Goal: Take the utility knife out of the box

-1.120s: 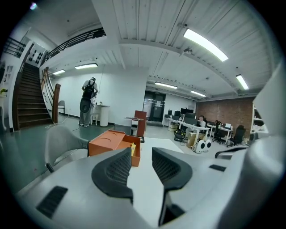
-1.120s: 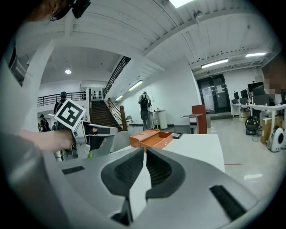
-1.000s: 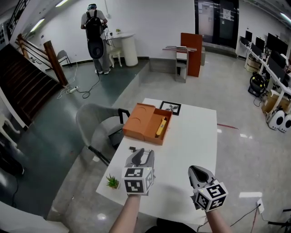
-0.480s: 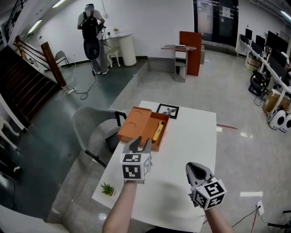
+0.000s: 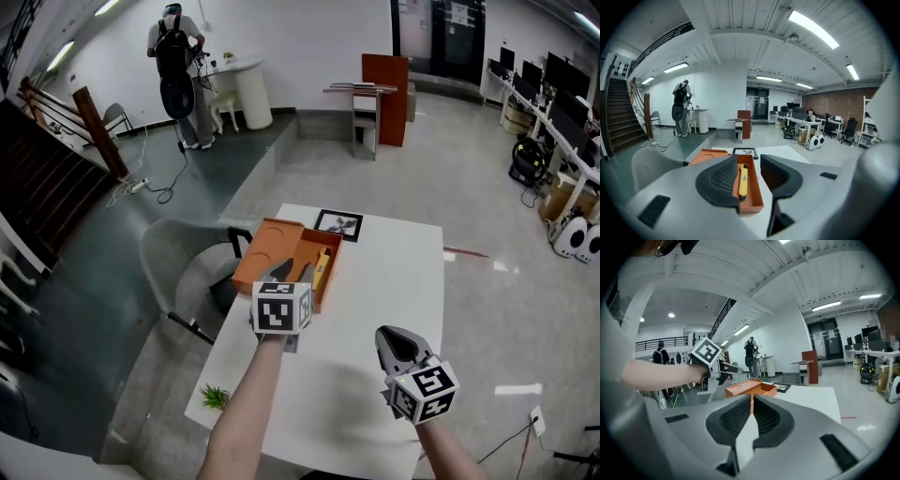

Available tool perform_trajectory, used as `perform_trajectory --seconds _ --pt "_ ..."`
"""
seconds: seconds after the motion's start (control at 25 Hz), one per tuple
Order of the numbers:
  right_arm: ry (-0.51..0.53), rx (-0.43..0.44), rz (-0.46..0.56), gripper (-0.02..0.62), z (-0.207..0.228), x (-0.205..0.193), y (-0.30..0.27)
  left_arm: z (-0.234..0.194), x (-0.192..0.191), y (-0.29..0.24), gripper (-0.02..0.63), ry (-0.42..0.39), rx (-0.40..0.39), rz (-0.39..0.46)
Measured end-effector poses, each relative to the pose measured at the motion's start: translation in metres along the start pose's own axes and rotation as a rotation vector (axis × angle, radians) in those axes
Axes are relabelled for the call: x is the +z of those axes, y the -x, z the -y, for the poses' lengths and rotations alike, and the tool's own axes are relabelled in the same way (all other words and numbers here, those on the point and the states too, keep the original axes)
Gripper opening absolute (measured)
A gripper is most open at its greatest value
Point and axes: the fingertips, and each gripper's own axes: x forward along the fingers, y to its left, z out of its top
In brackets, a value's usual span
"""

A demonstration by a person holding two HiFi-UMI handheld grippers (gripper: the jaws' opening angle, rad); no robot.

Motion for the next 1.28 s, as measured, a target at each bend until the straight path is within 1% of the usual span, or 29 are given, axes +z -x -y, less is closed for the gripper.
perform_trajectory --seconds 0.24,0.6,0.72,0.92,1.0,1.12,1.28 --pt "-0.001 -0.028 0.009 0.002 0.016 0.007 -0.017 -0.006 -0.005 -0.04 0.155 -0.013 -0.008 -0.069" --pt "-0.03 -0.031 -0.029 0.003 0.028 -0.001 -0.042 -0.013 -0.042 -0.09 0.166 -0.026 -0.01 -0.212" --pt "-0.029 -0.038 -0.038 0.002 0.032 -0.006 -0.046 -0.017 -0.055 -0.103 0.166 -0.04 -0.009 -0.248" --pt "-0.037 -0.056 -0.047 0.002 0.042 -0.011 -0.05 -0.015 -0.063 -0.126 0.172 -0.072 -0.033 -0.292" --pt "-0.039 -0.059 -0.052 0.003 0.043 -0.012 -0.052 -0.017 -0.067 -0.133 0.173 -0.083 -0.027 -0.311" --pt "-0.038 -0.055 -0.057 0.003 0.042 -0.014 -0.056 -0.021 -0.073 -0.141 0.173 -0.086 -0.014 -0.341" --pt "-0.044 -0.05 -0.07 0.003 0.043 -0.018 -0.058 -0.021 -0.085 -0.153 0.175 -0.085 -0.025 -0.396"
